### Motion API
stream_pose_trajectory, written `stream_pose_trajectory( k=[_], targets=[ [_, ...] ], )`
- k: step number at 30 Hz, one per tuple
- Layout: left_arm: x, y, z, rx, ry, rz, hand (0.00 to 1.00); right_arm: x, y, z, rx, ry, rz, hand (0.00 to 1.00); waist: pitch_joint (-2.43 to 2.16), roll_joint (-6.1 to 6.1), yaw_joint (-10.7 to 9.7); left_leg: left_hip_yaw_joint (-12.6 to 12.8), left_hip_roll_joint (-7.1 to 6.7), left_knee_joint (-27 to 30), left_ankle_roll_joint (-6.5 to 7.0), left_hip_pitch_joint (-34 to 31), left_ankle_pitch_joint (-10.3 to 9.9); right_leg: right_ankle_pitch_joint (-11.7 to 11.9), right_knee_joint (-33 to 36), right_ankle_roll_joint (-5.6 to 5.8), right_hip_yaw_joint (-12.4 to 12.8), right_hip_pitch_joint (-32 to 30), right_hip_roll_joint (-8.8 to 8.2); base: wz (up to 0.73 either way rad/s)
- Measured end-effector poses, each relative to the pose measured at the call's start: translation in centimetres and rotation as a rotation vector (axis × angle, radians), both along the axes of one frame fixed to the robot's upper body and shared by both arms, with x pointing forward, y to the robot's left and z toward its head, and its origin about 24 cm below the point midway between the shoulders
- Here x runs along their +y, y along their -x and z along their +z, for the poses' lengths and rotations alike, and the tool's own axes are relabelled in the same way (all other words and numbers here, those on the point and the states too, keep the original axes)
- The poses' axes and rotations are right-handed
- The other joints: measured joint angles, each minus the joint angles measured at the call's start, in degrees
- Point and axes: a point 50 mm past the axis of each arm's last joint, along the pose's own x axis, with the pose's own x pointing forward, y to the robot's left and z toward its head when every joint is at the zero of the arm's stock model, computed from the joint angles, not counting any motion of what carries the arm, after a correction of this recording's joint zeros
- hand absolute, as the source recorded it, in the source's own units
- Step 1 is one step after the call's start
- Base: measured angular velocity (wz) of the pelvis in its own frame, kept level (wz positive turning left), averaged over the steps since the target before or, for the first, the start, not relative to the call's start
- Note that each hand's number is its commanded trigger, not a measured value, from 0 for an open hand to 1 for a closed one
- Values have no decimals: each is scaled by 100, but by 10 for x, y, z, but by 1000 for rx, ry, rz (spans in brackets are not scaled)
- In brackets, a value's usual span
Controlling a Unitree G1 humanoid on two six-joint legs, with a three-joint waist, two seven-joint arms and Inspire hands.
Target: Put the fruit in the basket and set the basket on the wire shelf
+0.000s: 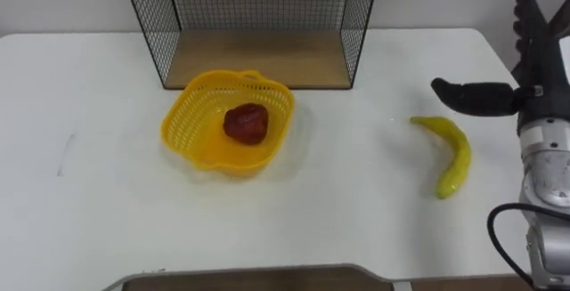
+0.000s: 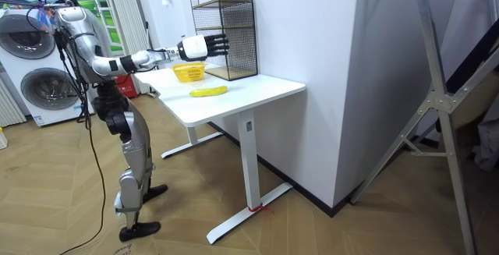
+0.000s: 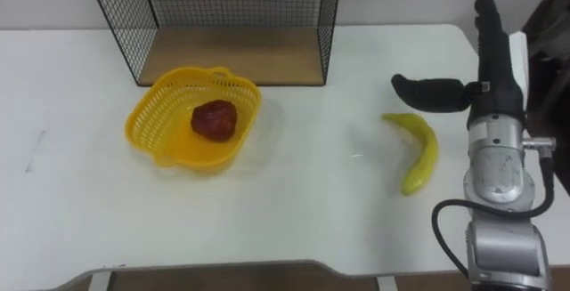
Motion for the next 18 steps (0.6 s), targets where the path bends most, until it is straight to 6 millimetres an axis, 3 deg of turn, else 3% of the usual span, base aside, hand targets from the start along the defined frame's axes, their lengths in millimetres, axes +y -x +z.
stream_pose_trajectory(
  k=[2, 5, 8, 13, 18],
  targets=[
    [1, -4, 1, -16, -7, -3, 0, -1, 0, -9, 41, 1, -4, 0, -23, -60, 8, 5, -2, 0, 0, 17, 0, 0, 2, 0, 44, 7, 0, 0],
    [2, -5, 2, -24, -23, -3, 0, -5, 1, -23, 108, -19, -22, 0, -15, -222, 64, 2, -3, -1, 0, 36, 0, 0, 5, 0, 49, 26, -1, 0],
    [3, -8, 2, -28, -29, -3, 0, -7, 2, -30, 151, -36, -22, 0, 14, -295, 72, -4, -3, 6, 3, 15, -3, 4, 8, -2, 48, 13, -1, 0],
    [4, -9, 2, -22, -34, 1, 0, -1, 0, -35, 190, -26, 20, 0, 25, -214, 91, -14, 4, 25, 8, -14, -8, 6, 5, -2, 50, -17, 0, -2],
    [4, -14, 4, -46, -38, -4, 0, 2, 1, -45, 260, -40, 52, 0, -26, -101, 111, 0, 2, 7, 11, -32, -5, 6, 13, -2, 50, -60, -8, -1]
  ],
)
